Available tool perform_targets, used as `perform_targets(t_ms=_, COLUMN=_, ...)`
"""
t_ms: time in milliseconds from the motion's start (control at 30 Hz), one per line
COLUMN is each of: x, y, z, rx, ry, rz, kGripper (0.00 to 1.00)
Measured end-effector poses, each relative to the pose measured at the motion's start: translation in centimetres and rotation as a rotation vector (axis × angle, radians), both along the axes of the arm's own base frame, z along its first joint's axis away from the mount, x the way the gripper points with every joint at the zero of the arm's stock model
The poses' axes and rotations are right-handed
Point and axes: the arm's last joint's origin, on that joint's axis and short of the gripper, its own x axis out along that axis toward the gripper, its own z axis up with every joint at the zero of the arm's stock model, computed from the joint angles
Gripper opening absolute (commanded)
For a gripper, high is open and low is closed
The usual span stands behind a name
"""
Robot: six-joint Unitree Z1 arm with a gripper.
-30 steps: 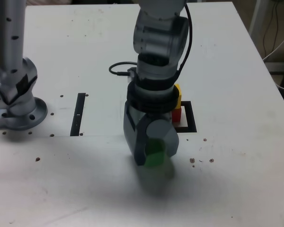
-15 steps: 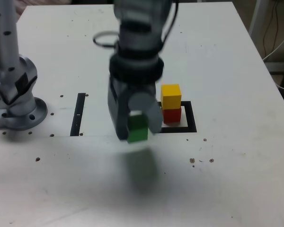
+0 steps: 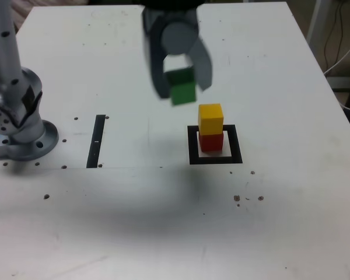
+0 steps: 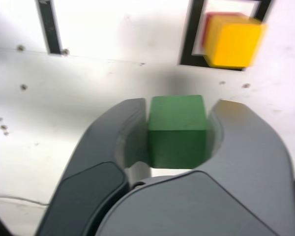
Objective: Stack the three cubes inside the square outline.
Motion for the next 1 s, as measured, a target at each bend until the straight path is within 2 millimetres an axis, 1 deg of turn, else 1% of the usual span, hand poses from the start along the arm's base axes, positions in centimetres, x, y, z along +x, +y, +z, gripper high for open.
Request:
perform_targets(t_ms=33, x=0.3, y=0.6, z=0.0, rx=-0.002, ry=-0.003, rz=0.007, kGripper=0.17)
perform_targets(t_ms=133, x=0.8, y=0.9, z=-0.5, rx=-0.005, ry=0.011, rz=-0.003, kGripper=0.17)
perform_targets(t_ms=200, x=1.6, y=1.7, z=-0.8, rx=-0.008, ry=0.014, rz=-0.006, kGripper=0.17)
perform_targets(t_ms=300, x=2.9, y=2.7, z=-1.9, rx=-0.009, ry=0.039, rz=0.009, kGripper=0.17)
perform_targets(t_ms=433, x=4.3, y=3.0, z=-3.4, rx=-0.016, ry=0.07, rz=-0.005, kGripper=0.17)
perform_targets(t_ms=533, x=4.5, y=3.3, z=-3.7, rx=-0.016, ry=0.067, rz=0.003, kGripper=0.17)
perform_targets(t_ms=733, x=5.0, y=3.2, z=-4.7, rx=-0.017, ry=0.078, rz=-0.005, kGripper=0.17)
perform_targets(t_ms=1000, x=5.4, y=3.1, z=-5.4, rx=-0.018, ry=0.069, rz=-0.007, kGripper=0.2)
